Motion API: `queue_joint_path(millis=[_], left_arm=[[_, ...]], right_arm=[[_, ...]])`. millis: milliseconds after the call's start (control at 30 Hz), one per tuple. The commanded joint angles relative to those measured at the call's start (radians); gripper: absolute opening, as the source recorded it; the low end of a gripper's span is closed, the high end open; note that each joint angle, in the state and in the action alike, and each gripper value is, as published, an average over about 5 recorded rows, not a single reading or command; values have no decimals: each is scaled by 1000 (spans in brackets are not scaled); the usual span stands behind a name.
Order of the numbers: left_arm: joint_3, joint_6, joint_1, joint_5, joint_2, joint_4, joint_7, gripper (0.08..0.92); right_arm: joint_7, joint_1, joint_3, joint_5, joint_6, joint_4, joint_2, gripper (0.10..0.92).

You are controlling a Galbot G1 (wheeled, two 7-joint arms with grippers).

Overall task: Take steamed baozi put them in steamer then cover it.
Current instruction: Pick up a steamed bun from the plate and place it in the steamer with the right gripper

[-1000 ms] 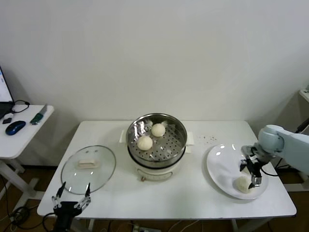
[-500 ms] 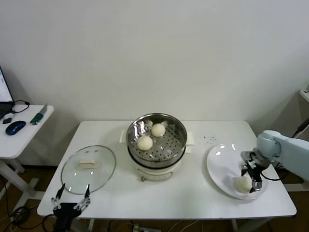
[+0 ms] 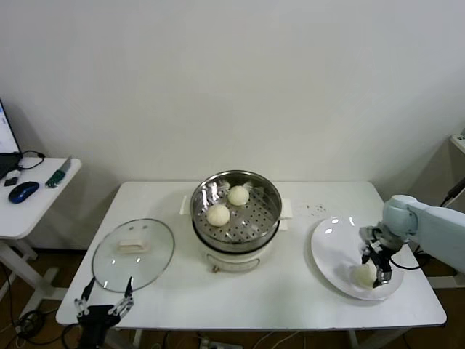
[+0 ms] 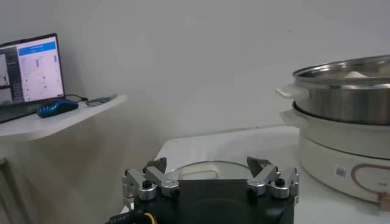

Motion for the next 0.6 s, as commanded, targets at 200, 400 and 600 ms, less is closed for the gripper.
queue_joint_path(millis=[200,400,600], left_arm=[[3,5,-2,-8,-2,-3,-4,823],[5,10,-4,-6,-1,-7,-5,823],[12,11,-3,-3,-4,-11,-6,823]], right_arm=[[-22,121,-65,-17,91,31,21,687],[-69,346,-168,-47,270,66,112,679],[-95,576,-244,-57,423,63,274,681]])
